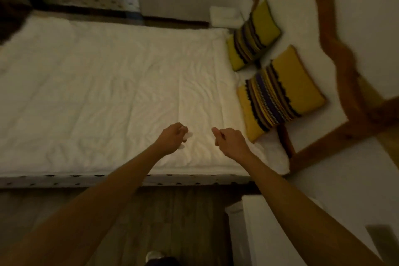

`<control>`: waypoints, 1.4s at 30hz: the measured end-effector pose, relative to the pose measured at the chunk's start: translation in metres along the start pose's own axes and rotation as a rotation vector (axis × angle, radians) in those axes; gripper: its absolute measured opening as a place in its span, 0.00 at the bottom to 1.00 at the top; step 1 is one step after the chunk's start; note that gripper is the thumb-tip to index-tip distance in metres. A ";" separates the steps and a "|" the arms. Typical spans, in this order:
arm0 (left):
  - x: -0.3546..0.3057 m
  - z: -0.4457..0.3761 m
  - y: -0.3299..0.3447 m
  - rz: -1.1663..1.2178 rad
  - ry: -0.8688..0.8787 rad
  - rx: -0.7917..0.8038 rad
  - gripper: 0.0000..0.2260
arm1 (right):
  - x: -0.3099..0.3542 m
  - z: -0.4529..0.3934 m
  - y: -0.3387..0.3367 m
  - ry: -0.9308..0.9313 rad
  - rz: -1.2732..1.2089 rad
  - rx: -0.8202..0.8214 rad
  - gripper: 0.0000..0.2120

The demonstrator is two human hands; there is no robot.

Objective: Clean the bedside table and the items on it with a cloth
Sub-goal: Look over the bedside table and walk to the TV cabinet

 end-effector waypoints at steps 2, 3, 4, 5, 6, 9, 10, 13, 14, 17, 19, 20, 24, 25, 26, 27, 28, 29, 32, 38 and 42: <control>0.017 0.001 -0.058 0.019 -0.038 -0.104 0.13 | 0.046 -0.021 0.026 -0.079 0.031 0.040 0.30; 0.026 0.003 -0.088 0.032 -0.058 -0.156 0.13 | 0.068 -0.030 0.039 -0.108 0.041 0.054 0.31; 0.036 0.006 -0.119 0.035 -0.077 -0.207 0.14 | 0.093 -0.038 0.053 -0.141 0.051 0.061 0.31; 0.045 0.009 -0.147 0.021 -0.094 -0.254 0.14 | 0.116 -0.045 0.066 -0.174 0.062 0.065 0.30; 0.052 0.012 -0.175 -0.011 -0.104 -0.296 0.14 | 0.139 -0.052 0.079 -0.205 0.075 0.068 0.29; 0.066 0.026 -0.255 -0.062 -0.113 -0.421 0.13 | 0.209 -0.067 0.116 -0.298 0.108 0.089 0.27; 0.069 0.032 -0.279 -0.077 -0.108 -0.473 0.13 | 0.232 -0.072 0.127 -0.330 0.108 0.096 0.27; 0.086 0.054 -0.353 -0.090 -0.121 -0.645 0.07 | 0.305 -0.082 0.162 -0.429 0.118 0.139 0.26; 0.092 0.062 -0.375 -0.097 -0.131 -0.697 0.05 | 0.327 -0.086 0.172 -0.468 0.131 0.150 0.26; 0.108 0.084 -0.445 -0.154 -0.147 -0.825 0.02 | 0.409 -0.090 0.199 -0.639 0.181 0.171 0.24; 0.113 0.094 -0.489 -0.243 -0.143 -0.878 0.02 | 0.464 -0.092 0.217 -0.761 0.202 0.188 0.24; 0.114 0.097 -0.512 -0.283 -0.147 -0.914 0.02 | 0.493 -0.092 0.226 -0.824 0.202 0.194 0.24; 0.113 0.104 -0.596 -0.291 -0.164 -1.078 0.02 | 0.597 -0.096 0.267 -1.029 0.147 0.246 0.23; 0.112 0.106 -0.614 -0.283 -0.165 -1.105 0.03 | 0.622 -0.097 0.278 -1.074 0.136 0.256 0.23; 0.112 0.108 -0.630 -0.280 -0.167 -1.126 0.05 | 0.646 -0.098 0.290 -1.114 0.128 0.273 0.23; 0.112 0.112 -0.645 -0.284 -0.177 -1.145 0.07 | 0.668 -0.096 0.301 -1.154 0.123 0.285 0.24; 0.114 0.118 -0.660 -0.289 -0.187 -1.176 0.09 | 0.689 -0.093 0.313 -1.203 0.122 0.295 0.24; 0.116 0.124 -0.673 -0.292 -0.199 -1.208 0.11 | 0.709 -0.089 0.325 -1.243 0.127 0.304 0.25; 0.131 0.148 -0.706 -0.301 -0.223 -1.270 0.12 | 0.759 -0.075 0.363 -1.319 0.093 0.360 0.25; 0.184 0.219 -0.768 -0.252 -0.266 -1.431 0.06 | 0.833 -0.030 0.457 -1.146 -0.157 0.660 0.26; 0.240 0.262 -0.813 -0.190 -0.357 -1.534 0.08 | 0.877 0.009 0.527 -1.011 -0.235 0.807 0.25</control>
Point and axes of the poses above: each hand's wrist, its own z-axis away from the middle knuckle, its own y-axis out of the palm, x = y × z, the point moved 7 cm from there along -z, towards the middle knuckle, and after that the axes turned 6 degrees about -x, right-handed, at the moved point
